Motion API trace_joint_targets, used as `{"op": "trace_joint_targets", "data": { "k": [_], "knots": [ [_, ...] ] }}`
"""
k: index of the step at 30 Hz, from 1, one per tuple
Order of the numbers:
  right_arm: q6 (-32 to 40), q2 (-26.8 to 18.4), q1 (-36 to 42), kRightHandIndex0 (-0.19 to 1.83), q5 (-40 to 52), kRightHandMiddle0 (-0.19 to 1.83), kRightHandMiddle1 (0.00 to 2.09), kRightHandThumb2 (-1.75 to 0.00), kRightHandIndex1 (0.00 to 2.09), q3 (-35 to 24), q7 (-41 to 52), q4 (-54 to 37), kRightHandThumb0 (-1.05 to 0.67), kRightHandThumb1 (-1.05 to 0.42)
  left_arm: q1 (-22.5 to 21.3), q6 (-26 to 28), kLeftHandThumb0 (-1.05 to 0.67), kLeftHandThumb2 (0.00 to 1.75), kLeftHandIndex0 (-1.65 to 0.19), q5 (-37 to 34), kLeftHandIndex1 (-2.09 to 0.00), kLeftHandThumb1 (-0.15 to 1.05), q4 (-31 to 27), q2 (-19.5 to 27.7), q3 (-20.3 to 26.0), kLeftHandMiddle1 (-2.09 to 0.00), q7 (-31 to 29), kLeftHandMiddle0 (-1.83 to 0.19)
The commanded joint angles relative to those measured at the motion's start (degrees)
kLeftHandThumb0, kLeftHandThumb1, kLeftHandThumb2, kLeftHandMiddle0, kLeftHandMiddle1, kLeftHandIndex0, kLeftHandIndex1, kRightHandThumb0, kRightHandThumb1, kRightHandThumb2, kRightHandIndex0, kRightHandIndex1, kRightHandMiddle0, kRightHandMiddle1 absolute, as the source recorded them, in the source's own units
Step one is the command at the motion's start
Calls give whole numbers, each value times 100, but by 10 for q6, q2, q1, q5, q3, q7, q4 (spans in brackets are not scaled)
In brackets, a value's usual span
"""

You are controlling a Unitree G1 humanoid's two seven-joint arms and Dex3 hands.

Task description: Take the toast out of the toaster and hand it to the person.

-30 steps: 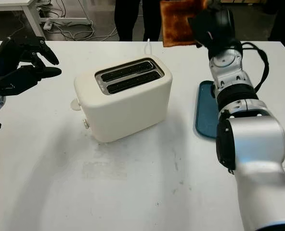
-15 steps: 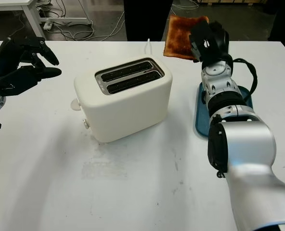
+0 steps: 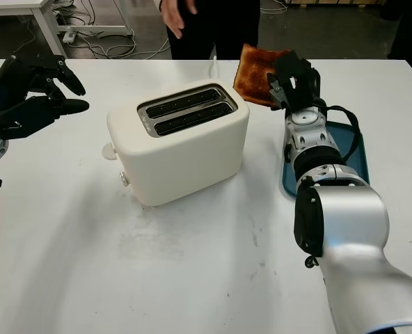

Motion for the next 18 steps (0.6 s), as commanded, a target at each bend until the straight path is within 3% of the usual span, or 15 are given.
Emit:
{"op": "trace_joint_targets", "data": {
  "k": [1, 5, 18],
  "knots": [
    [4, 5, 6, 67, 7, 35, 175, -39, 175, -7, -2, 2, -19, -92, 8, -6, -105, 0, -83, -8, -117, 84, 4, -1, 6, -112, 0, -98],
    [0, 5, 6, 68, 7, 39, 175, -39, 175, -7, -2, 1, -18, -92, 4, -32, -105, 2, -82, -2, -118, 88, 22, 3, 2, -114, 7, -98],
    [9, -3, -1, 66, -7, 32, 175, -42, 175, 11, 1, 2, -24, -92, 2, -24, -105, 0, -84, -6, -118, 85, 20, 0, 4, -112, 4, -100]
  ]
}}
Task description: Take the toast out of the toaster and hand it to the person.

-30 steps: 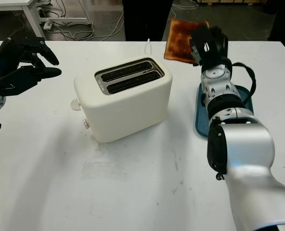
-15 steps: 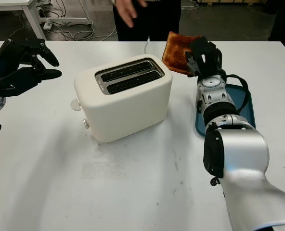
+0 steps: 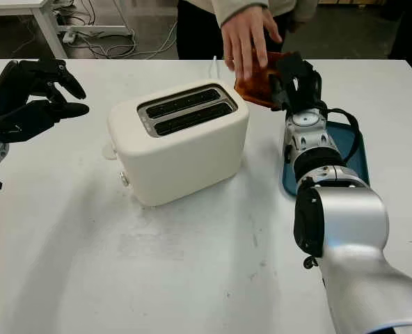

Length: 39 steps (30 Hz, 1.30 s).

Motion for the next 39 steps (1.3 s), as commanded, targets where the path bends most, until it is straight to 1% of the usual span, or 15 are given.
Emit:
{"op": "trace_joint_targets", "data": {
  "k": [1, 5, 10, 17, 20, 24, 27, 32, 33, 34, 35, 36, 37, 38, 39],
  "knots": [
    [8, -4, -1, 66, -5, 33, 175, -42, 175, 4, 2, 2, -24, -92, 1, 3, -105, 1, -84, -4, -117, 85, -3, 0, 4, -111, 1, -100],
    [4, -3, -2, 68, 1, 37, 175, -41, 175, 1, -1, 1, -24, -92, 3, 14, -105, 0, -83, -4, -117, 84, -12, 1, 4, -111, -2, -99],
    [8, -2, -5, 70, 2, 40, 175, -40, 175, -1, -1, 1, -24, -92, 2, 7, -105, 1, -83, -3, -117, 85, -9, 2, 3, -112, -2, -100],
    [17, -4, -8, 68, -4, 37, 175, -40, 175, 8, 0, 1, -26, -92, 2, 2, -105, 1, -83, -4, -117, 86, -7, 2, 3, -112, -2, -99],
    [14, -3, -7, 68, -3, 38, 175, -40, 175, 7, -3, 1, -25, -92, 5, 25, -105, 0, -84, -6, -118, 83, -23, -1, 5, -112, -4, -99],
    [3, -2, -3, 69, 1, 38, 175, -40, 175, 3, -1, 0, -23, -92, 5, 7, -105, 1, -83, -4, -117, 84, -11, 2, 4, -112, 1, -100],
    [3, -4, -3, 70, 0, 37, 175, -41, 175, 5, 10, 0, -24, -92, 5, 4, -105, 2, -83, -4, -118, 85, -9, 2, 4, -112, 0, -100],
    [-5, -4, -1, 70, -2, 43, 175, -41, 175, 8, 25, -1, -25, -92, 6, 4, -105, 1, -83, -5, -118, 85, -7, 1, 5, -112, 1, -99],
    [-11, -6, 1, 72, -8, 46, 171, -41, 175, 13, 28, -1, -29, -92, 5, -2, -105, 1, -83, -4, -118, 85, -3, 2, 4, -112, 2, -99],
    [-14, -9, 2, 72, -16, 53, 147, -40, 161, 22, 33, -1, -37, -92, 5, -6, -105, 1, -83, -3, -118, 86, 0, 3, 4, -112, 3, -99],
    [-15, -11, 1, 74, -22, 63, 89, -40, 106, 30, 42, -2, -54, -92, 4, -7, -105, 1, -83, -2, -118, 87, 2, 3, 3, -113, 3, -99],
    [-13, -13, -2, 76, -25, 67, 51, -41, 65, 34, 53, -2, -62, -92, 4, -2, -105, 1, -83, -3, -119, 87, -1, 3, 3, -113, 0, -99],
    [-14, -14, -5, 66, -27, 61, 21, -42, 29, 38, 66, -3, -68, -92, 5, -1, -105, 1, -83, -3, -118, 87, -2, 3, 4, -113, -1, -98],
    [-19, -16, -7, 59, -28, 57, 11, -45, 15, 42, 78, -4, -69, -92, 5, -1, -105, 1, -83, -4, -118, 86, -4, 2, 5, -113, 0, -98],
    [-26, -18, -7, 56, -25, 57, 7, -47, 8, 40, 92, -4, -70, -92, 6, -2, -105, 1, -83, -5, -118, 86, -5, 1, 5, -113, 1, -99]
  ]
}}
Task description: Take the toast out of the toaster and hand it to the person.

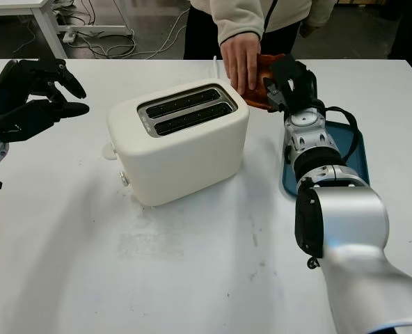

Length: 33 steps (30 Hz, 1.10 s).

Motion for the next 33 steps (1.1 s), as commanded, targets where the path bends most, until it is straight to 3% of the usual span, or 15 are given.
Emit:
{"op": "trace_joint_targets", "data": {
  "k": [1, 2, 3, 5, 8, 11, 16, 19, 24, 29, 33],
  "knots": [
    [-27, -9, -7, 59, -1, 61, 8, -49, 6, 3, 26, -6, -71, -92, 6, -7, -105, 1, -83, -2, -118, 86, -1, 2, 5, -113, 4, -99],
    [-32, -11, -7, 47, -5, 53, 4, -51, 4, 7, 28, -7, -75, -92, 6, -11, -105, 1, -83, -2, -118, 86, 1, 2, 5, -113, 6, -99],
    [-32, -12, -9, 46, -8, 53, 4, -52, 4, 11, 25, -8, -77, -92, 6, -13, -105, 1, -83, -1, -118, 86, 4, 2, 5, -112, 6, -99],
    [-37, -17, -12, 43, -15, 33, 1, -53, 4, 20, 24, -14, -83, -92, 6, -14, -105, 1, -83, -1, -118, 87, 7, 4, 5, -112, 5, -99],
    [-63, -28, -8, 20, -23, 17, 0, -59, 0, 34, 24, -24, -84, -92, 9, -13, -105, 1, -83, -3, -118, 87, 5, 5, 7, -113, 4, -98],
    [-108, -37, 11, 11, 1, 9, 0, -59, 0, 16, 39, -42, -82, -92, 17, 7, -105, 0, -83, -6, -118, 87, -8, 2, 11, -113, 3, -98],
    [-162, -38, 75, 15, 32, 11, 2, -55, 3, -1, 42, -112, -82, -92, 39, 29, -105, 0, -84, -17, -117, 83, -42, -3, 23, -115, 3, -96],
    [-178, -31, 139, 17, 56, 11, 1, -55, 3, -6, 64, -200, -79, -92, 57, 10, -105, 2, -86, -5, -118, 87, -59, -5, 30, -116, 30, -100],
    [-156, 10, 289, 5, 124, 6, 0, -55, 1, -14, 123, -395, -73, -92, 111, 40, -105, 1, -83, -21, -122, 88, -117, -18, 50, -116, 34, -100],
    [-125, 49, 423, 3, 145, 4, 0, -63, 0, 2, 142, -548, -70, -92, 184, 98, -105, 0, -90, -41, -112, 84, -203, -61, 73, -106, 45, -107],
    [-47, 78, 509, 1, 157, 3, 1, -66, 0, 17, 138, -669, -72, -92, 228, 120, -105, 0, -88, -78, -113, 78, -241, -112, 90, -104, 56, -107]
  ]
}}
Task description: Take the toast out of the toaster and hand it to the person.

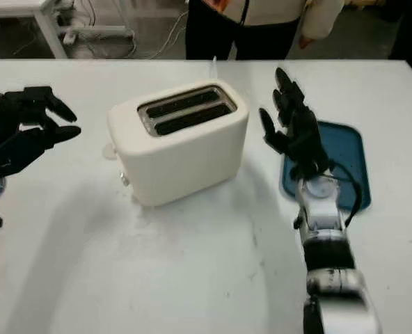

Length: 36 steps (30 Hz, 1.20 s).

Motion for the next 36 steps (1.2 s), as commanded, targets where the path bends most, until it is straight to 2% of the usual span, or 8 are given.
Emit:
{"op": "trace_joint_targets", "data": {
  "k": [1, 5, 8, 14, 20, 26, 31, 36],
  "knots": [
    [26, 17, 37, 0, 19, 2, 0, -66, 0, 5, 0, -53, -72, -92, 21, 7, -105, 0, -87, -17, -115, 79, -16, -22, 9, -104, 9, -107],
    [10, 49, 87, 0, 29, 3, 1, -63, 0, 7, -5, -80, -80, -92, 46, 35, -105, 0, -72, -33, -132, 76, -45, -63, 10, -121, 23, -90],
    [-9, 65, 122, 5, 12, 8, 3, -64, 3, 12, -23, -96, -78, -92, 56, 44, -105, 1, -54, -37, -150, 78, -62, -94, 10, -144, 41, -67],
    [67, 99, 186, 0, 73, 1, 0, -66, 0, 15, -23, -194, -64, -92, 71, 59, -105, 4, -33, -18, -168, 88, -62, -121, -9, -164, 52, -44],
    [77, 111, 212, 0, 56, 0, 0, -70, 0, 32, -36, -202, -58, -92, 66, 11, -105, 8, -25, -3, -174, 92, 5, -129, -32, -174, 53, -35],
    [65, 119, 212, 0, 48, 0, 0, -69, 0, 44, -41, -190, -56, -92, 68, 18, -105, 20, -26, 8, -175, 92, 20, -121, -52, -175, 42, -35],
    [75, 125, 206, 0, 51, 1, 1, -68, 0, 40, -49, -193, -55, -92, 86, 42, -105, 26, -29, 29, -175, 92, 9, -125, -70, -175, 51, -36],
    [74, 120, 202, 1, 38, 3, 1, -67, 1, 41, -53, -188, -57, -92, 110, 87, -105, 29, -26, 40, -175, 92, -34, -160, -88, -175, 73, -33]
  ]
}}
